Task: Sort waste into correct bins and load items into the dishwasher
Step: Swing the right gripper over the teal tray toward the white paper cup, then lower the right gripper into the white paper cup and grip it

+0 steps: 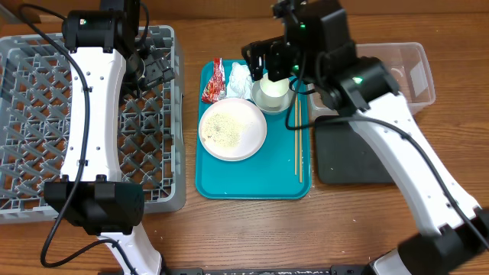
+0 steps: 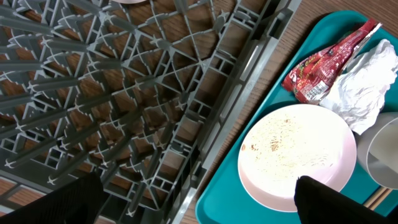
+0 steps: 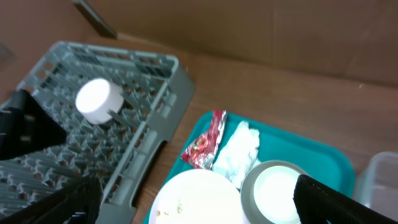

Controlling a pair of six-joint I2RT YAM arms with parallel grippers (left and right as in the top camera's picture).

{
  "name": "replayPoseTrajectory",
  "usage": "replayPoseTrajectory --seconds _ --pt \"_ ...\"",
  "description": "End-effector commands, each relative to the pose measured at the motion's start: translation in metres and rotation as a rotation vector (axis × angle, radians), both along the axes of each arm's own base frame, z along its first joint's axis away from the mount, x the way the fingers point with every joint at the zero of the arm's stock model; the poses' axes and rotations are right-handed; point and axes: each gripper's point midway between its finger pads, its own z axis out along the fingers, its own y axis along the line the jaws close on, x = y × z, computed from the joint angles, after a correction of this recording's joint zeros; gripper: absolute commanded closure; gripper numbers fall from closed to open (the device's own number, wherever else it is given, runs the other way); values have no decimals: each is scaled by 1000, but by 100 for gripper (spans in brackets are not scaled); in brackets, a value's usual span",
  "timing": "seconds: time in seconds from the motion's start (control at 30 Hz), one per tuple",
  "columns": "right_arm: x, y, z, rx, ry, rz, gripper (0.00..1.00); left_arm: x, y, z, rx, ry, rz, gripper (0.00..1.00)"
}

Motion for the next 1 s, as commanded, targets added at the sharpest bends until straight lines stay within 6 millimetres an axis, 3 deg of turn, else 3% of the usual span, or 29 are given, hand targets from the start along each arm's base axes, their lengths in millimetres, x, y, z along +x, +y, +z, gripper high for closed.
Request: replayPoseTrajectory --seconds 0.0,0.13,0.2,0.37,0.57,0.77,0.97 --pt "4 17 -23 19 60 62 0 1 6 -1 14 1 24 0" --pt "10 30 -21 64 39 105 0 1 6 -1 14 0 24 0" --pt "16 31 -21 66 23 99 7 1 6 -1 14 0 24 0" --pt "39 14 -55 11 80 -82 25 1 6 -1 14 1 24 0" --pt "54 5 -99 3 181 -231 34 1 6 -1 14 1 24 0" --pt "59 4 -137 -41 238 -263 37 1 6 -1 14 1 24 0" --pt "56 12 -154 -68 262 -253 40 1 6 -1 14 1 24 0"
